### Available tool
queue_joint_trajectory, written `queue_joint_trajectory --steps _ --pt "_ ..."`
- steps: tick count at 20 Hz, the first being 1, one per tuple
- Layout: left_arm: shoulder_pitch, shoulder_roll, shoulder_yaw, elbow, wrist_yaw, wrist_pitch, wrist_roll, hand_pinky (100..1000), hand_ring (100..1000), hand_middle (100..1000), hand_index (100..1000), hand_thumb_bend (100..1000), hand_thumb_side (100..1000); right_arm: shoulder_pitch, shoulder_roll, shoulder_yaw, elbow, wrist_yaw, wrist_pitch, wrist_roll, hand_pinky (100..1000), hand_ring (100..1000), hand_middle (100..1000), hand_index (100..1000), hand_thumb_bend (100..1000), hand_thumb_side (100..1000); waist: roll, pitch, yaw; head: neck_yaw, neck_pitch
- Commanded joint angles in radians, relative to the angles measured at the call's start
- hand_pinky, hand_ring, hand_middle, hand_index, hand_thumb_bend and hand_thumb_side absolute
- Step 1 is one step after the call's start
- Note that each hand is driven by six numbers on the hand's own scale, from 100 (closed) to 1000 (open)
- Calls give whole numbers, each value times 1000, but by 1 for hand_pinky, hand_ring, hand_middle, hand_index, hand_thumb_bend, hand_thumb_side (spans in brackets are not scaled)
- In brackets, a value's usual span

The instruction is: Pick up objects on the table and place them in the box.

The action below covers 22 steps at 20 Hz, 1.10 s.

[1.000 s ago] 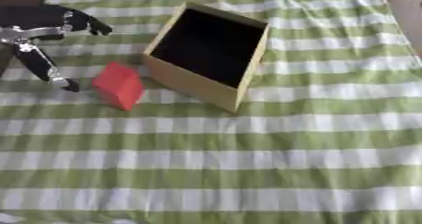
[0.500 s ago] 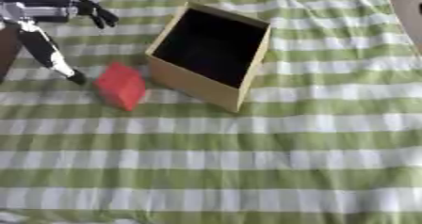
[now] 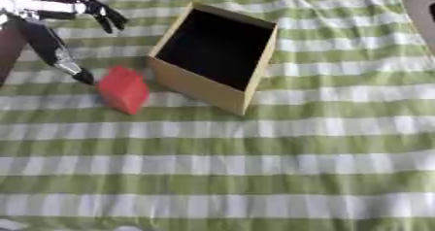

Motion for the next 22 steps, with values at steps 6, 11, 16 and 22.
queue_joint_trajectory --steps 6,11,16,22 --pt "-13 -7 -10 41 -29 -97 -85 1000 825 838 961 721 431 -9 -8 -7 -20 -8 -1 -1 890 732 727 881 100 595 -1 -21 -2 2 -6" --pt "-8 -25 -11 78 -62 -111 -85 1000 825 835 961 720 438 -10 -4 -8 -20 -9 -2 -2 890 732 726 881 100 596 -3 -16 -7 4 -6" --pt "-1 -37 -9 105 -93 -131 -85 1000 822 828 951 724 439 -9 -2 -9 -20 -10 -2 -4 891 731 726 882 100 597 -2 -13 -11 7 -2" --pt "4 -57 -14 126 -110 -147 -85 1000 819 829 954 714 446 -10 2 -12 -20 -10 -1 -7 891 731 727 883 100 598 -4 -10 -14 15 -1"
